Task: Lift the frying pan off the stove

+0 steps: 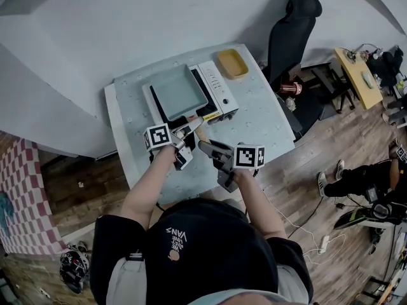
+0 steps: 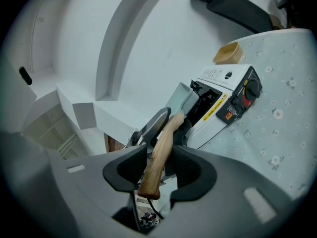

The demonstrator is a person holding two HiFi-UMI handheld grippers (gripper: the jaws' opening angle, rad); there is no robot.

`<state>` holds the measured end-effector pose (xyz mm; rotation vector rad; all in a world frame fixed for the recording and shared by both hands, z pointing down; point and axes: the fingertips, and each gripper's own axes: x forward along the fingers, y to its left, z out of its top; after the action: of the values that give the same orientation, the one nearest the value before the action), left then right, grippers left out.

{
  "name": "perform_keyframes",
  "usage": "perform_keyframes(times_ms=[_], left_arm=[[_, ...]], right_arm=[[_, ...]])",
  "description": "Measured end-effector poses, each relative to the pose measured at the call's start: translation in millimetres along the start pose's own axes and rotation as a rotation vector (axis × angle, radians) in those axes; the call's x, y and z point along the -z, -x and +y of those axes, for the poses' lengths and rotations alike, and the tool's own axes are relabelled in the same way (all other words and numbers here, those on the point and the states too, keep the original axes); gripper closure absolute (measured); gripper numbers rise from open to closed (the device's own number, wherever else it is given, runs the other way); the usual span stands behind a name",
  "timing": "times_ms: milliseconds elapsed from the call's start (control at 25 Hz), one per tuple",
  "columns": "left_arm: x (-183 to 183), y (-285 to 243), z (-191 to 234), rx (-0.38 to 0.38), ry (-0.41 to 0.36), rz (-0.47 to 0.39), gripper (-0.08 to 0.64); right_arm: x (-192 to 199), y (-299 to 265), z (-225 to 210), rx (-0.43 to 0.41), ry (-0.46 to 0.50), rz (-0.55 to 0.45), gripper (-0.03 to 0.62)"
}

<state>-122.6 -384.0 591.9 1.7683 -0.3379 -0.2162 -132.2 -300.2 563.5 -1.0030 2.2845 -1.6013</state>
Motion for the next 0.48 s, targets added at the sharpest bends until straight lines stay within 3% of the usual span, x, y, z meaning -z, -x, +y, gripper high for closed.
perform_keyframes(times_ms=[480], left_arm=[[13,4,3,-0.076,-0.01,-0.045,0.339]], right_arm=[[10,11,-2,-0.045,-0.028,0.043,0.449]])
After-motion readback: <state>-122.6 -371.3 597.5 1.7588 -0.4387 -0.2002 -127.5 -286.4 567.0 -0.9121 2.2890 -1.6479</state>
